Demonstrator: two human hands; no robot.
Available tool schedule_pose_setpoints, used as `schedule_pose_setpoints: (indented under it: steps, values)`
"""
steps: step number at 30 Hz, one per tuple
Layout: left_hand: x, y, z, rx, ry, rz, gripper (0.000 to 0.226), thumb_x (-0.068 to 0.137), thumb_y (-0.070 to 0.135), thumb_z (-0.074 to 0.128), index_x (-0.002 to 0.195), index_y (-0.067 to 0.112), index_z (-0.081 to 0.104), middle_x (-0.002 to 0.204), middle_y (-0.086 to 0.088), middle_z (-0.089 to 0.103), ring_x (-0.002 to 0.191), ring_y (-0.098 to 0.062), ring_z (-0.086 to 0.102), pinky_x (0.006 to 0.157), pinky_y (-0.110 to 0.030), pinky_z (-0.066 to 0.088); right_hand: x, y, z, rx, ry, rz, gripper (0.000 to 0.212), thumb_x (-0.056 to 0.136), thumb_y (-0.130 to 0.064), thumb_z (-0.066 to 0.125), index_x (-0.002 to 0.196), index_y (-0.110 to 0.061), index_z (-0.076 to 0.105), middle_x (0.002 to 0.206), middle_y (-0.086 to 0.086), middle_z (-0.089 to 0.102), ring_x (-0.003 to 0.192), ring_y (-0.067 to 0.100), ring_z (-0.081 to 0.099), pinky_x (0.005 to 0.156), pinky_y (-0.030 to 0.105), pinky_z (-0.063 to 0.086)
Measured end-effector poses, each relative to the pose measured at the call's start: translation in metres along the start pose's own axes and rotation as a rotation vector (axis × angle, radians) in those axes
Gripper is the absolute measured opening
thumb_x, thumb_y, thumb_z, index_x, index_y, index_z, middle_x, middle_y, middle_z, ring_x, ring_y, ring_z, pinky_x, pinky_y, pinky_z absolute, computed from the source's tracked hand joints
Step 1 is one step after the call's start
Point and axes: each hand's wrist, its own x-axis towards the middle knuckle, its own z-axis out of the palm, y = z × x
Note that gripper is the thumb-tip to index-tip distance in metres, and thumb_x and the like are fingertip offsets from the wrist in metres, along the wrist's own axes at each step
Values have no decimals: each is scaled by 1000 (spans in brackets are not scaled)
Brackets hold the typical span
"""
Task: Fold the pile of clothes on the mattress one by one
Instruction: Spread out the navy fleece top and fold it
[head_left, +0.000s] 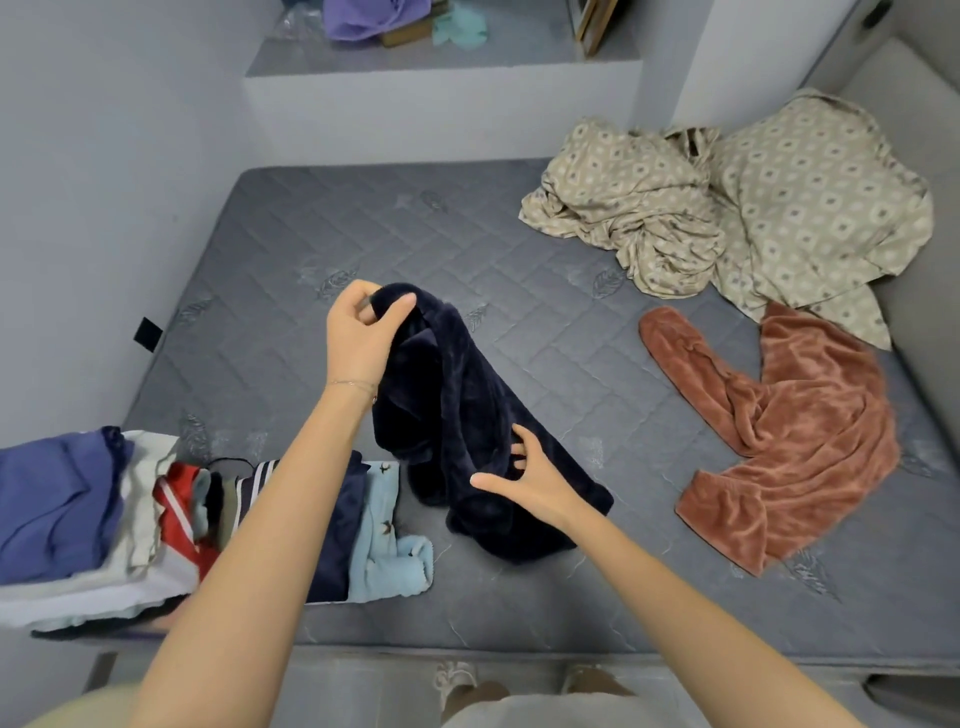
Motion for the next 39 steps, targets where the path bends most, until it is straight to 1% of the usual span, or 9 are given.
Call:
schedule_pose_setpoints:
  steps: [5,6,8,11,14,24,29,34,39]
  values:
    - [4,36,25,150,143,229,38,82,26,73,67,19,39,62,7,41,58,-7,37,57,-20,37,-5,-15,21,53,14,-136,134,48,-65,85,150,-40,1,148,-25,18,136,-1,24,114,28,27]
    - [5,43,28,161,134,257,38,81,27,73,67,20,39,61,9,40,57,-6,36,56,-19,36,-4,-18,25,91,76,-177,122,52,-62,85,148,-36,14,146,-26,27,132,-4,30,110,22,32]
    - [8,55,27,134,112,277,34,81,26,74,68,20,43,64,8,45,59,-6,42,58,-18,40,1,-26,22,191,223,-239,64,66,-48,83,120,-33,51,119,-30,57,111,-5,54,88,9,44]
    - [16,64,12,84,122,280,28,81,23,74,71,22,48,66,13,52,62,1,49,61,-14,44,7,-45,-4,304,353,-209,16,83,-27,74,80,-20,60,72,-15,65,72,5,60,61,11,43]
    - [27,66,-11,72,169,232,24,82,23,74,76,22,50,72,15,56,65,6,54,65,-11,45,9,-71,-44,371,431,-235,14,83,-14,73,73,-20,66,63,-13,66,57,-6,58,55,11,44]
    - [62,66,-53,-85,116,-108,32,83,25,73,107,6,63,96,-7,69,83,-18,65,69,-26,53,-27,-204,-133,430,553,-502,13,87,-30,68,80,-19,69,79,-2,70,73,6,66,63,20,52]
    - [58,53,-49,201,25,-13,3,90,12,64,88,12,62,85,-3,67,80,-13,61,72,-24,49,-49,-244,-136,389,561,-667,3,88,-29,66,88,-27,68,80,-15,72,77,-4,67,62,9,48]
    - [51,37,-44,649,54,-6,18,96,27,48,102,21,64,92,-3,66,82,-23,63,77,-34,45,-55,-241,-133,157,597,-674,13,89,-34,63,92,-22,65,83,-11,68,72,-12,61,57,3,41]
    - [44,37,-28,581,-7,-17,18,99,23,39,102,23,57,101,-4,65,72,-24,68,73,-35,53,-63,-223,-143,59,634,-582,7,92,-36,59,87,-31,61,82,-16,64,70,-16,59,55,2,39]
